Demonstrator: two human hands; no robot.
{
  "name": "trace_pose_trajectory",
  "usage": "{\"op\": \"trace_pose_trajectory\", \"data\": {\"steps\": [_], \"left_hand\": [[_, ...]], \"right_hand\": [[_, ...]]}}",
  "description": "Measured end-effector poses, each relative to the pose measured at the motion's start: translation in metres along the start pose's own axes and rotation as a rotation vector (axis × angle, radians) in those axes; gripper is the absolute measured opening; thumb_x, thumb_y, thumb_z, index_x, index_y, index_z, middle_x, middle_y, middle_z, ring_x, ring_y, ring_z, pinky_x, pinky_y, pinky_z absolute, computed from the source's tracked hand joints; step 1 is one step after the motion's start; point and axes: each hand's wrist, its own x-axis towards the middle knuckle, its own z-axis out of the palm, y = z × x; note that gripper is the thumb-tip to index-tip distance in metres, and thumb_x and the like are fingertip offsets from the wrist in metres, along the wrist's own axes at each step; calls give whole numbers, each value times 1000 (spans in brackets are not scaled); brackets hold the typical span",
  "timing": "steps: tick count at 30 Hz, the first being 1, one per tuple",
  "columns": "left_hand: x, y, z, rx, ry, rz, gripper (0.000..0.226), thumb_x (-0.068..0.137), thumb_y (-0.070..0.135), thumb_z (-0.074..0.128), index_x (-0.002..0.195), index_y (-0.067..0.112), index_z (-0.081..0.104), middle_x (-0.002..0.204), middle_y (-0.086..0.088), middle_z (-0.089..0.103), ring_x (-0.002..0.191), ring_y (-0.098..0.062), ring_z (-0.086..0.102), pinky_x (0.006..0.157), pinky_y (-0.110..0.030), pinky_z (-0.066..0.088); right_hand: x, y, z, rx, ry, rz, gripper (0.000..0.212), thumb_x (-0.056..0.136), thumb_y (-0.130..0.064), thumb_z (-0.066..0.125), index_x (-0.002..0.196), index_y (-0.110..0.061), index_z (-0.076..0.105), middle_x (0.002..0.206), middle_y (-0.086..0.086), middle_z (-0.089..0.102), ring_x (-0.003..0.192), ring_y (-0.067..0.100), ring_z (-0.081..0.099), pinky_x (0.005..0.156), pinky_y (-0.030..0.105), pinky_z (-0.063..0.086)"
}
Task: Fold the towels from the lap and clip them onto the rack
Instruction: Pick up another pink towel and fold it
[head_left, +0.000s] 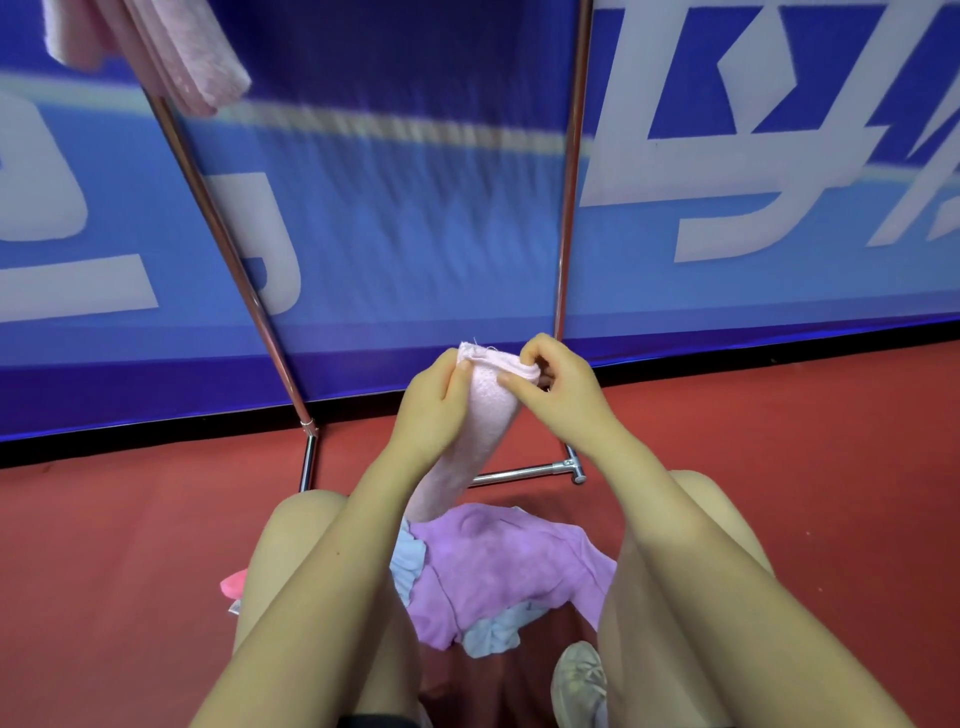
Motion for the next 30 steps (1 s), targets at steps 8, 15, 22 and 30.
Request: {"op": "trace_pose_trajectory", "data": {"steps": [8,15,22,30], "left_hand": [[3,-1,-1,-352,198,-127,26,103,22,39,99,29,64,104,9,66,96,-4,58,89,-26,46],[8,-12,-24,-374,382,-196,26,96,42,38,94,34,62,98,10,66,92,-9,57,89,-35,46],[6,-30,-56,-296,556,-269,31,101,36,37,85,13,52,72,10,50,68,-9,45,71,-32,37],[-11,-61,-92,-64,468,-399,33,99,28,41,98,-2,56,92,-8,56,86,-24,50,75,-32,35]], "right_hand": [[4,7,12,259,-155,281,34,80,-14,72,110,-18,57,101,1,66,90,13,61,82,24,49],[-29,23,56,109,-578,500,31,87,-14,64,116,-3,62,106,5,66,88,11,61,65,9,49],[-40,20,81,300,-415,583,28,84,-3,49,108,-5,64,96,4,63,86,14,55,72,23,45],[-37,7,74,398,-477,554,28,87,-35,64,106,-15,69,105,-2,71,99,12,65,89,27,49]]}}
